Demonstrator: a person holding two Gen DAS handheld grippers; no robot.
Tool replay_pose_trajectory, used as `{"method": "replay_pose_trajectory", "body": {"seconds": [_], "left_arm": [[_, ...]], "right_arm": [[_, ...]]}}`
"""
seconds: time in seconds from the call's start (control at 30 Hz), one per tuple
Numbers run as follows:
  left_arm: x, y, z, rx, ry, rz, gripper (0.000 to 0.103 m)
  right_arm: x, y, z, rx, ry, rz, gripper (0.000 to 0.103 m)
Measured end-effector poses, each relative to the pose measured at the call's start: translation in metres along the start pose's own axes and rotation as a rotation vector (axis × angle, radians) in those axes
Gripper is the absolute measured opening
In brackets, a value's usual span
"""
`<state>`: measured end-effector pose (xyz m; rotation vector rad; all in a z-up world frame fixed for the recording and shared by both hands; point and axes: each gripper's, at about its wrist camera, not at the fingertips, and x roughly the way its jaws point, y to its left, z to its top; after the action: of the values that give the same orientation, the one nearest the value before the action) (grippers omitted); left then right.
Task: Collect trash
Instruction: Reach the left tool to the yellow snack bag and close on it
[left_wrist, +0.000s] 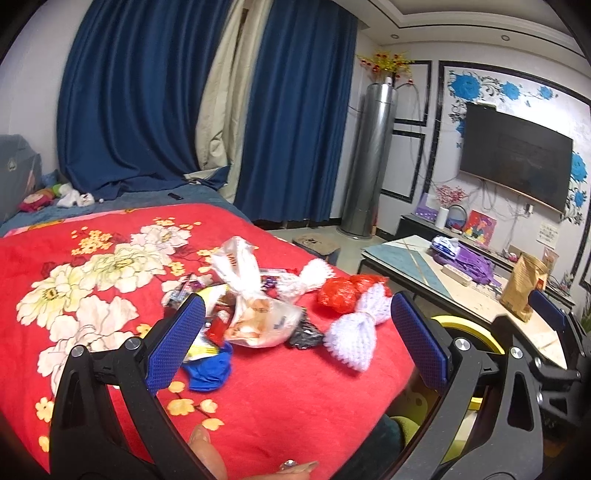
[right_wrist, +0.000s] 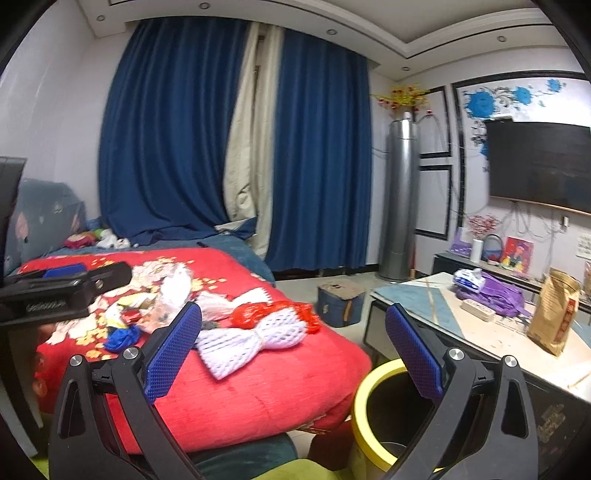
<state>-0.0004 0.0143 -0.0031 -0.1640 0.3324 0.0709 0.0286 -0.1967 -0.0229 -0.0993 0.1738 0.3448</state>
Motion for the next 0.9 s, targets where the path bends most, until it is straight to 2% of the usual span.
{"method": "replay_pose_trajectory", "body": {"seconds": [0.43,0.73,0.9], "left_arm": [[0.010,0.049,0.007,-0.085,0.042,0.099,0.092],[0.017,0.089,0.008,-0.148,0.077,0.145,0.092],[0.021,0.114,0.009,-0.189,0.097,0.168,0.092]], "right_arm": [[0.032,0.030,0.004,-0.053,0.102,0.188,0.097],[0.058,0.053,0.008,-0.097,0.135,0.288,0.097],[0.086,0.065,0.008,-0.086,0.207,0.330,0.097]]}}
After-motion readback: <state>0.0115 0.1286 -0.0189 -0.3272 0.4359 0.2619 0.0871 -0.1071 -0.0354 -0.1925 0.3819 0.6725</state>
